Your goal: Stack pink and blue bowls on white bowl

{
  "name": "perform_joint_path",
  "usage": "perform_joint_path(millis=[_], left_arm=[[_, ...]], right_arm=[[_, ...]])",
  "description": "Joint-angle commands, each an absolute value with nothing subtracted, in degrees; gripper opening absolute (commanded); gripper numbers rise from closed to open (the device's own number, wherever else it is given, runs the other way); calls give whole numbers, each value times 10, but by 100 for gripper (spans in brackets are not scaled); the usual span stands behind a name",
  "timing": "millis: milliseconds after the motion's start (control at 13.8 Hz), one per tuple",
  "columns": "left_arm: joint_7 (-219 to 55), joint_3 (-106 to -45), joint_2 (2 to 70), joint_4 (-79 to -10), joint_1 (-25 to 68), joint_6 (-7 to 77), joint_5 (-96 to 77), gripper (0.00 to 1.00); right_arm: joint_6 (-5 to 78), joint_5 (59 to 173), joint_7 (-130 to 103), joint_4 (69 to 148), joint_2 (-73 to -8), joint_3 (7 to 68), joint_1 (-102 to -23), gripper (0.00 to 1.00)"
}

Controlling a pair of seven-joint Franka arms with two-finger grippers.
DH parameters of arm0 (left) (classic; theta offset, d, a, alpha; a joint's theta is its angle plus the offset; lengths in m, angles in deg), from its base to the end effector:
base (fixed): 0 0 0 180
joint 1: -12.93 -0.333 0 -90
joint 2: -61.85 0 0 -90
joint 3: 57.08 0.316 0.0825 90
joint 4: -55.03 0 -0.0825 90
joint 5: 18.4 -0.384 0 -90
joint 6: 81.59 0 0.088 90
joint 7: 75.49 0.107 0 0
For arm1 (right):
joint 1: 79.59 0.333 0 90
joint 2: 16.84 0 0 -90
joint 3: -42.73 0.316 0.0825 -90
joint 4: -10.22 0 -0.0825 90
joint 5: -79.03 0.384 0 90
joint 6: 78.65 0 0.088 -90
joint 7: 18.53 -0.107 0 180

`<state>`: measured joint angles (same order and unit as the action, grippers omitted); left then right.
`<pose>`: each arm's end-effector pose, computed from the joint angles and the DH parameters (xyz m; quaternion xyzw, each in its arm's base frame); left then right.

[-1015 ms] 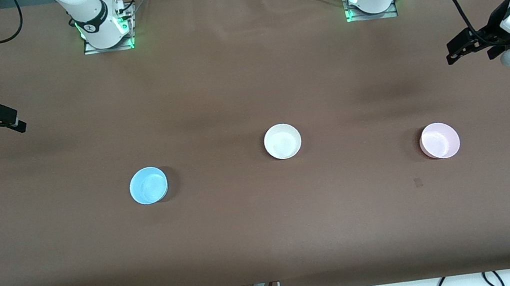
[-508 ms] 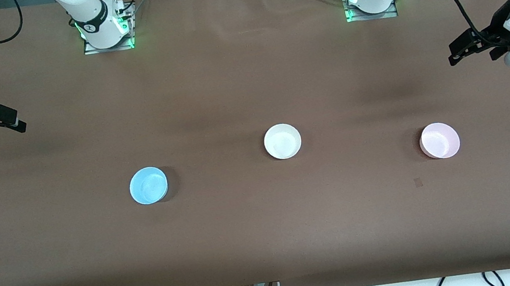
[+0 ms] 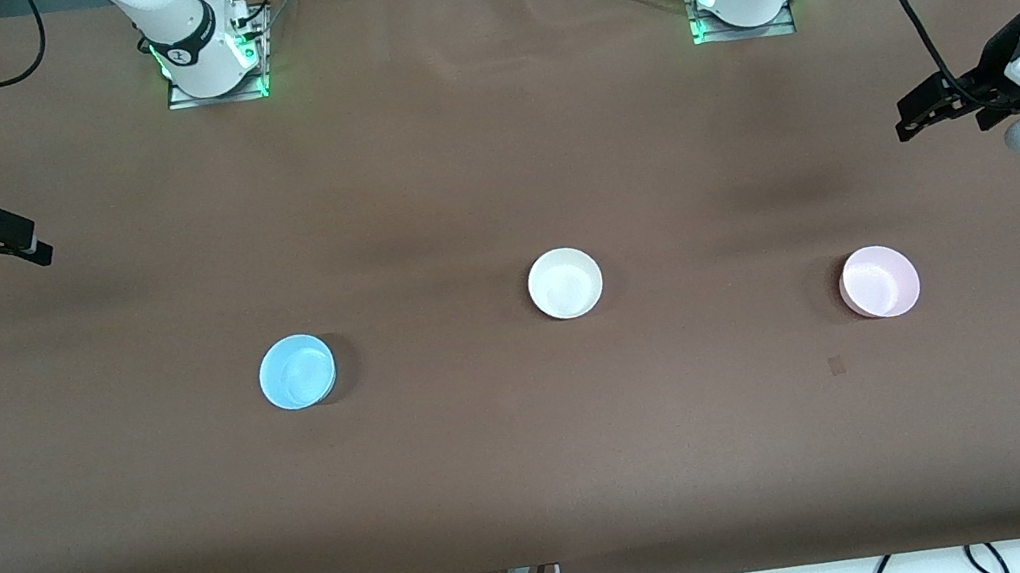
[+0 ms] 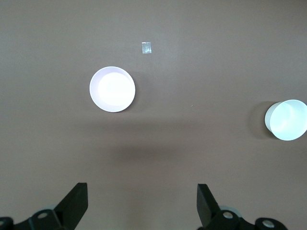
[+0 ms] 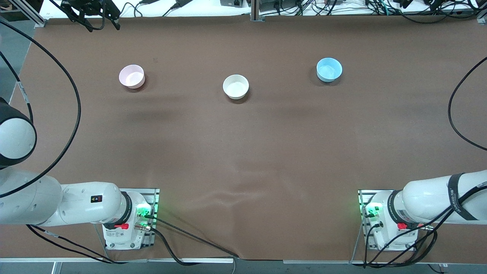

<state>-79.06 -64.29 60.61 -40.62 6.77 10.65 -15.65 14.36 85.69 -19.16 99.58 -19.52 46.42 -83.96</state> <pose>0.5593 -0.0146 0.5694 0.9986 0.0238 -0.0415 0.0236 0.5738 0.0042 0.6089 -0.9981 0.0140 -0.0085 0.0595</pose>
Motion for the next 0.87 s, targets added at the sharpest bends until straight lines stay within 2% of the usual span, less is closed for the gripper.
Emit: perform_joint_path(millis=[0,363,653,798], left_arm=[[-787,-644,597,-385,65,90,-163,100],[-787,-644,596,-382,66,89,-182,100],[-787,-644,561,-323,68,63,-193,100],[-784,-643,554,-318,66,66,-194,100]], right_arm=[[142,867,-193,988,-198,467,-842,100],[142,867,-193,988,-198,467,-842,100],[142,867,-193,988,-198,467,-842,100],[143,867,-193,988,-199,467,-842,100]])
